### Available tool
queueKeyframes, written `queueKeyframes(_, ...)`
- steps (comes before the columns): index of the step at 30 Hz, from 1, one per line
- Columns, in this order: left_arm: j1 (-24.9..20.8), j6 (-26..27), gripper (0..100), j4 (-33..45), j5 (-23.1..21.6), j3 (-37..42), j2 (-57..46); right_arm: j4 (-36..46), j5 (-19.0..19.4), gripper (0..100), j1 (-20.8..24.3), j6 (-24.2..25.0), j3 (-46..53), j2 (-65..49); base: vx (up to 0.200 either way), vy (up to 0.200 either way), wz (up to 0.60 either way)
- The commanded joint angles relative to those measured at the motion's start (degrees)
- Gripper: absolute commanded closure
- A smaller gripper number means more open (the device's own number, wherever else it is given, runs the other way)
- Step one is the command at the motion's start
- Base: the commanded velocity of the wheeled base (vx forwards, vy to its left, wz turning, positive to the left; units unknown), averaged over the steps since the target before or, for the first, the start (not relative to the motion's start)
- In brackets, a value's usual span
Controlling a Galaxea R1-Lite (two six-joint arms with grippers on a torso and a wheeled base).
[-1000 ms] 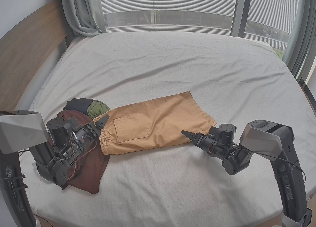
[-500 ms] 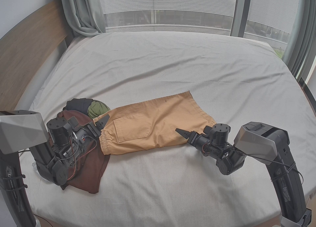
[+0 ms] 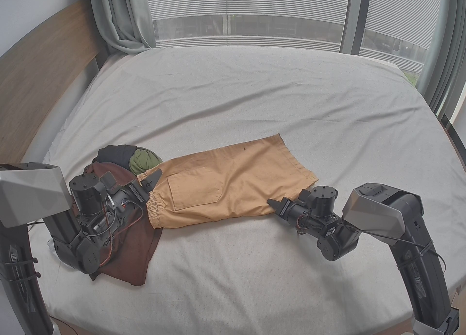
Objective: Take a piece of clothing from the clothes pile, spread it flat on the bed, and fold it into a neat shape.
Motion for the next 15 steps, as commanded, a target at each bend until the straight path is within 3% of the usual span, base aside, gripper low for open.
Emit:
queueKeyframes(1,0.02,-0.03,0,-0.03,0.01,-0.09,0.05,-0.48,-0.05,100,-0.02,-0.15,0.83,-0.05,0.000,0.000,0.00)
queueKeyframes(15,0.28,-0.12,0,-0.03,-0.08,-0.09,0.84,-6.11,-1.81,100,0.16,-2.09,12.52,-4.18,0.000,0.000,0.00)
